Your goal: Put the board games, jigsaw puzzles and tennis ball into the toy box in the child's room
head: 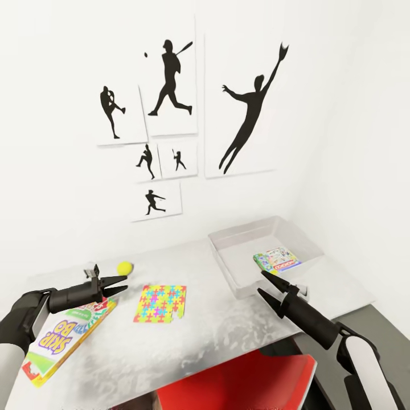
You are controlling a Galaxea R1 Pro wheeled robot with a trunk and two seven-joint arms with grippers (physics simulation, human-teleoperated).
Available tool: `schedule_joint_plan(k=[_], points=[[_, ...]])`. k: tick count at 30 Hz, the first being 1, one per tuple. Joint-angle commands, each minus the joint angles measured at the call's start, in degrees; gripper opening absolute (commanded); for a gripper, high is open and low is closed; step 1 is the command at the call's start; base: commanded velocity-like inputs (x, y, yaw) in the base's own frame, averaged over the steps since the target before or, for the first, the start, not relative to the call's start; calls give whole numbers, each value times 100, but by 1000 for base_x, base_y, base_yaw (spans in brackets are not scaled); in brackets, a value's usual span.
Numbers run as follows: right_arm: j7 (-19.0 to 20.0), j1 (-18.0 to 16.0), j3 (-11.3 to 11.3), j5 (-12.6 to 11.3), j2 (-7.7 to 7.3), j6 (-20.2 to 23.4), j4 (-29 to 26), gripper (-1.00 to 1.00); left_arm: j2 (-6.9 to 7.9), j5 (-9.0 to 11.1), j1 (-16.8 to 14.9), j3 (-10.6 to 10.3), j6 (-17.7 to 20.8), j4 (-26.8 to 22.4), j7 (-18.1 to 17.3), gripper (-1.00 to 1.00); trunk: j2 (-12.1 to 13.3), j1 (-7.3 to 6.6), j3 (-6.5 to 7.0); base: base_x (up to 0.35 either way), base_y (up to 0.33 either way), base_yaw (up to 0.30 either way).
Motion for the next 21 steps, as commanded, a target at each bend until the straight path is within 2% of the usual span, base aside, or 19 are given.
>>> schedule_joint_plan(k=[1, 13, 21], points=[[47, -6, -10, 47, -3, 24, 2, 100, 1, -1, -4, 0, 60, 0, -19, 100, -11, 3, -2, -48, 0, 0], [39, -6, -7, 53, -1, 24, 27, 100, -1, 2, -4, -4, 58, 1, -24, 100, -11, 3, 110, -11, 0, 0], [40, -6, -26, 57, -21, 24, 42, 100, 3, 0, -4, -4, 57, 1, -25, 100, -11, 3, 126, 0, 0, 0]])
